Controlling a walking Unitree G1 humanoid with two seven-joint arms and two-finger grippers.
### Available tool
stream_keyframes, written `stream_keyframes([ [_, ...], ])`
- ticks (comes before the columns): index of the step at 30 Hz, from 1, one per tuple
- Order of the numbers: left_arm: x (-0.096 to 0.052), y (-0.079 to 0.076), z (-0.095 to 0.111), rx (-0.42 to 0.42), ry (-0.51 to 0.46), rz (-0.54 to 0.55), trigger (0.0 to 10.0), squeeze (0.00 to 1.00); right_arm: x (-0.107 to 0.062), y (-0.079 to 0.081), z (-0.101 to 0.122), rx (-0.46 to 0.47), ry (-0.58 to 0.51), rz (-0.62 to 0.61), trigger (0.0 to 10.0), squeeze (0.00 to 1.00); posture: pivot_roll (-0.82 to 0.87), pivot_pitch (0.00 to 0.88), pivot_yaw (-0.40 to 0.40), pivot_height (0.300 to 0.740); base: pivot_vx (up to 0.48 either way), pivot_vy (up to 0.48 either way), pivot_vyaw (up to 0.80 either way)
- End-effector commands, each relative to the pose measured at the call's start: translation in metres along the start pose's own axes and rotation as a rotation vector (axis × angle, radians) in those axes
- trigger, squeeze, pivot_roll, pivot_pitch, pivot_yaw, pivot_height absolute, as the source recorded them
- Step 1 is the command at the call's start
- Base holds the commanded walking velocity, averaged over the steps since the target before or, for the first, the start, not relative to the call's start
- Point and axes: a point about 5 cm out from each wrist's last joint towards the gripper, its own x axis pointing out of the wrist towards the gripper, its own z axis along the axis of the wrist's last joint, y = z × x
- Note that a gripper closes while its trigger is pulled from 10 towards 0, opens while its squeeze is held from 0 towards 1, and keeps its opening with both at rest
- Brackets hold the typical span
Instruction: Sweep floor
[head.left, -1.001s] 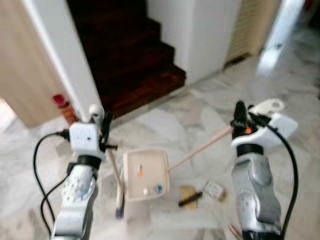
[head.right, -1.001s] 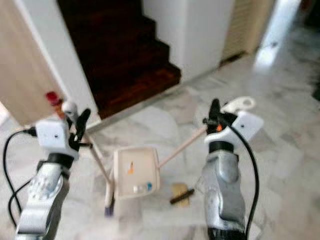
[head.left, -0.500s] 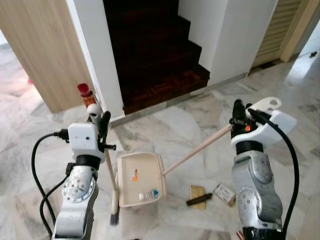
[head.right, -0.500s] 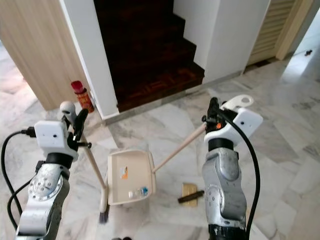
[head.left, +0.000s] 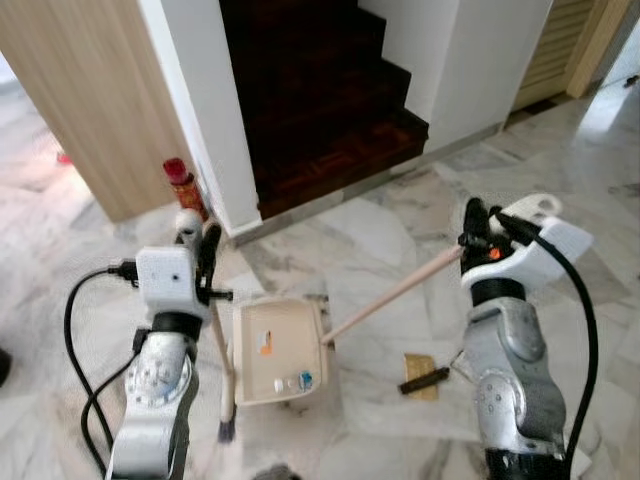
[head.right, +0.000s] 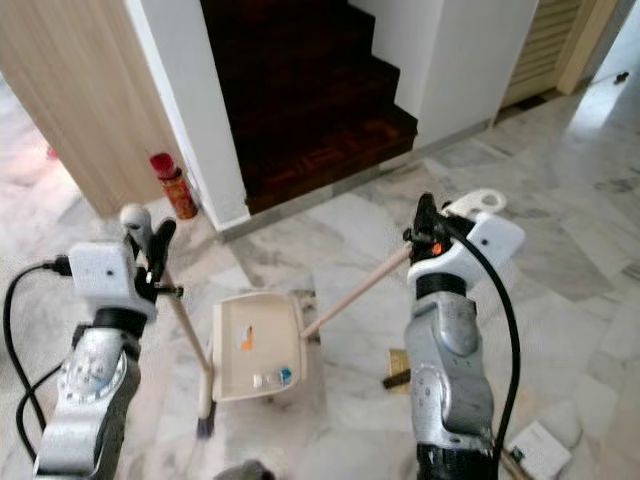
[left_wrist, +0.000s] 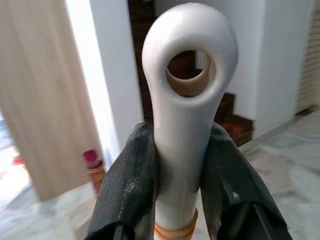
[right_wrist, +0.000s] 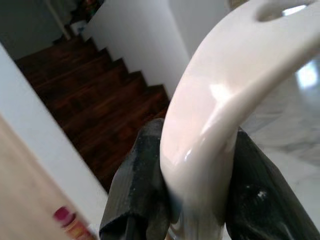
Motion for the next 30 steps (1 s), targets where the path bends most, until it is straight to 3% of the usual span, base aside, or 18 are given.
stream_keyframes([
  [1, 0.0009, 0.0042, 0.0106, -0.015, -0.047, 0.013, 10.0, 0.0, 0.001, 0.0217, 0.0138, 0.061, -0.062, 0.077, 10.0, 0.0, -0.01, 0.074, 0.026, 0.74, 0.0, 0.48, 0.0],
  [12, 0.0049, 0.004, 0.0121, -0.014, -0.061, 0.004, 10.0, 0.0, 0.0005, 0.024, 0.0147, 0.052, -0.071, 0.093, 10.0, 0.0, -0.02, 0.028, 0.033, 0.74, 0.0, 0.48, 0.55],
  [25, 0.0043, 0.0047, 0.013, -0.013, -0.062, 0.008, 10.0, 0.0, 0.0022, 0.0267, 0.0165, 0.048, -0.074, 0.097, 10.0, 0.0, -0.02, 0.057, 0.031, 0.74, 0.0, 0.48, 0.0],
  [30, 0.0041, 0.0047, 0.0126, -0.016, -0.059, 0.012, 10.0, 0.0, 0.0045, 0.0274, 0.0183, 0.045, -0.083, 0.098, 10.0, 0.0, -0.02, 0.064, 0.029, 0.74, 0.0, 0.48, 0.53],
])
